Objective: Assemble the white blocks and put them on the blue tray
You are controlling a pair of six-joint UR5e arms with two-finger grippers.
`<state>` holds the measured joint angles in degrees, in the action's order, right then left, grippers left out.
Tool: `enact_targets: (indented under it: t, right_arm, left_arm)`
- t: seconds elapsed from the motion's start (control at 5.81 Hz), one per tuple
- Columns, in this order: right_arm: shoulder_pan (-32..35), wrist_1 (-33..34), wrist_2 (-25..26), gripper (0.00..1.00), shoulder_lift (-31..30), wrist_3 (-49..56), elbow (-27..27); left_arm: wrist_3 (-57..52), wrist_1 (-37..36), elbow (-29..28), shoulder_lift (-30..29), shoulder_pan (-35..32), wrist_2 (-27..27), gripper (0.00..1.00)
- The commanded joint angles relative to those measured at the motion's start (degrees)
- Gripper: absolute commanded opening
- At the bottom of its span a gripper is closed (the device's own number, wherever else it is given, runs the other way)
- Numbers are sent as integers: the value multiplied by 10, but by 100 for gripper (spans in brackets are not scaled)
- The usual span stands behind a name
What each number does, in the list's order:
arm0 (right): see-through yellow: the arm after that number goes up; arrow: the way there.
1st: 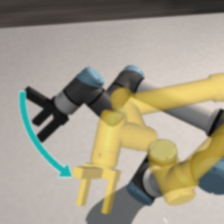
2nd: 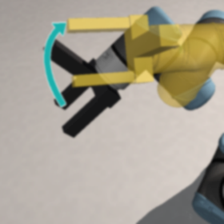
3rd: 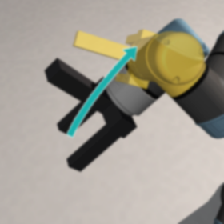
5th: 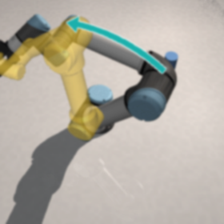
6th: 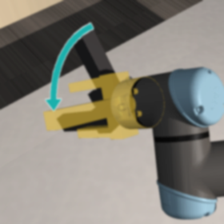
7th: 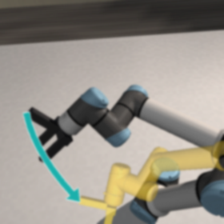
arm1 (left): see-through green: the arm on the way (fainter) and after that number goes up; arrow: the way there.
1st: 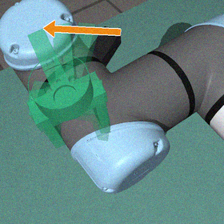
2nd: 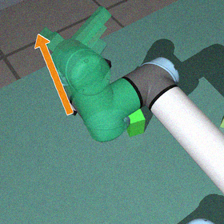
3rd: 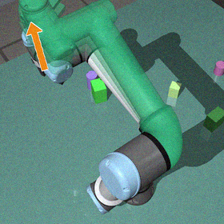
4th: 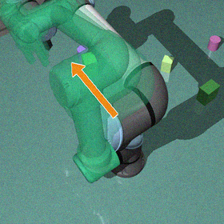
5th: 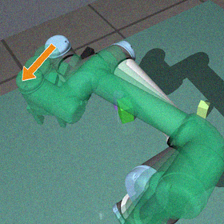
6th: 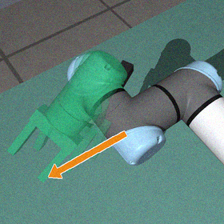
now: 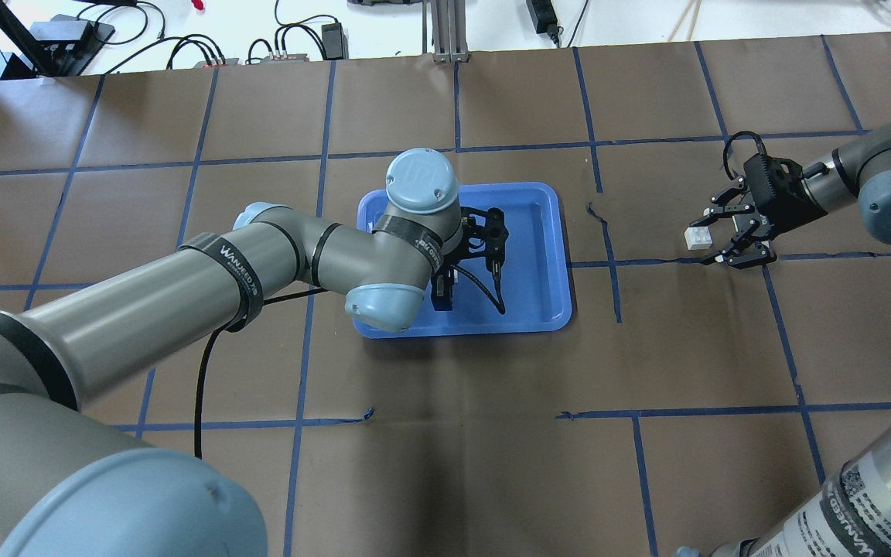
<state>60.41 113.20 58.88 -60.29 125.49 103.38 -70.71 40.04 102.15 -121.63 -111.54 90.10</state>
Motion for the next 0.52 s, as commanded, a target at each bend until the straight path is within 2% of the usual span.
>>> enact_targets:
  t: [0.0,0.17,0.34]
  right_arm:
    - [-1,0,0,44,-1,0,0]
    - [-1,0,0,38,-1,-1,-2]
    - [0,0,-1,33,-4,-2,-5]
  left_arm:
    - [5,4,-3,19,1,2,96]
    - [8,55,-22,51,1,2,96]
    - [8,148,-64,78,5,2,96]
